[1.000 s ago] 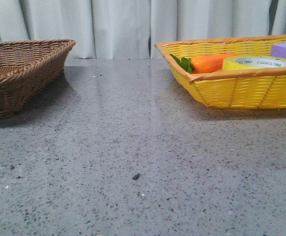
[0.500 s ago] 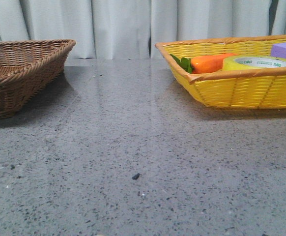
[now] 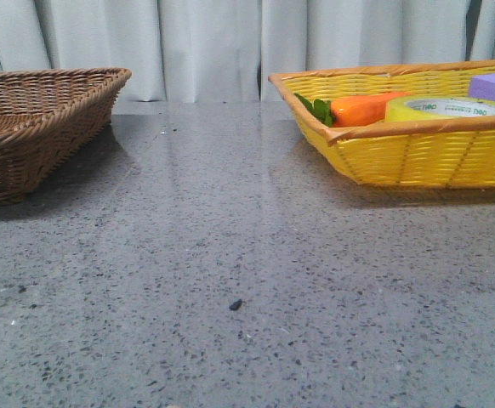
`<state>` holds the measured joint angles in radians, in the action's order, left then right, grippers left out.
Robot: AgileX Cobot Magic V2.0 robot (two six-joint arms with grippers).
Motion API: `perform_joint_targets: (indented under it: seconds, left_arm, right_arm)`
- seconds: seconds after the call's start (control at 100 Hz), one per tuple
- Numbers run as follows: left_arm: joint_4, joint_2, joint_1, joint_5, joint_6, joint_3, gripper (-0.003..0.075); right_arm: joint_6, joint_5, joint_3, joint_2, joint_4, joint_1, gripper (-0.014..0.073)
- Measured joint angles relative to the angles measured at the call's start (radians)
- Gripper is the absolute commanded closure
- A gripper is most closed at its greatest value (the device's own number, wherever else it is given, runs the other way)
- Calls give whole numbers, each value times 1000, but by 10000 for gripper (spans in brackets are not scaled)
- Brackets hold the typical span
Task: Transfer tape with both arms
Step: 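Lower the right gripper into the yellow basket and grasp the tape roll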
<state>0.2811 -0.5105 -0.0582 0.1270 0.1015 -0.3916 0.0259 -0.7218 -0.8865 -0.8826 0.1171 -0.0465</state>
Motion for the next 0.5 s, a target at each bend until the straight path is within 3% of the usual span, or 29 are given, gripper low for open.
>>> perform_joint_targets:
  seconds: [0.26, 0.5]
  left_arm:
    - [0, 0, 0, 0, 0, 0, 741]
    - [0, 0, 0, 0, 0, 0, 741]
  right_arm:
    - [2, -160, -268, -295, 0, 124, 267]
    - [2, -194, -432, -531, 0, 225, 267]
